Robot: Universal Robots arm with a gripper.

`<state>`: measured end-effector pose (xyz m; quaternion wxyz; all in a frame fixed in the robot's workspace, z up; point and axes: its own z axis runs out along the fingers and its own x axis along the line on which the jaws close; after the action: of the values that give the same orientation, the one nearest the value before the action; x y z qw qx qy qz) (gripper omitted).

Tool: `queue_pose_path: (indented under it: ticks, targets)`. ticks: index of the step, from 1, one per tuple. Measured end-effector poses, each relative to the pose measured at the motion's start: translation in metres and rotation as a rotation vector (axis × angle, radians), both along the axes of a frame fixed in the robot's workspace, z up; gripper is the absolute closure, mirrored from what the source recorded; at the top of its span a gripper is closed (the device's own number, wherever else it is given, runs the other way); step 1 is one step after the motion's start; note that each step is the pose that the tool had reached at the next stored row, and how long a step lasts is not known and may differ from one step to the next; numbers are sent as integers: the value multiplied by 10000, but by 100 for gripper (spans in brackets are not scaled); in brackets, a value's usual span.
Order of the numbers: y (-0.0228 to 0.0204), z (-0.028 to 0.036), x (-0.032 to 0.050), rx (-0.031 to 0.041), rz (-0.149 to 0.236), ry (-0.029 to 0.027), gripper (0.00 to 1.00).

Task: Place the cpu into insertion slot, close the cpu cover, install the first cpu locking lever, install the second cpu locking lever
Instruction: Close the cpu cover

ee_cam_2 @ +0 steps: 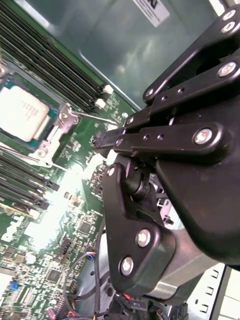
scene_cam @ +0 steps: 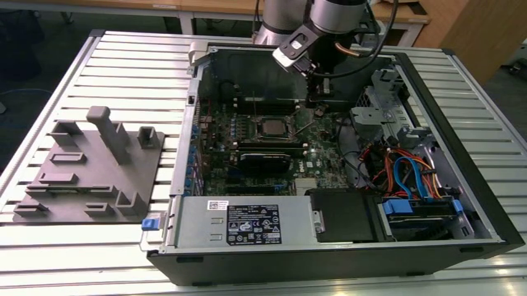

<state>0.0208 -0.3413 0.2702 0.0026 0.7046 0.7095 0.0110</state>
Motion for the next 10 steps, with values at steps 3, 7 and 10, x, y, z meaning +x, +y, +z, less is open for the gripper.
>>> queue_pose_path:
  ticks: [3, 7, 10]
  targets:
    - [0, -13, 43, -1, -117, 0, 90]
    - [1, -38, 112, 0, -263, 0, 90]
    - [5, -60, 185, 0, -310, 0, 90]
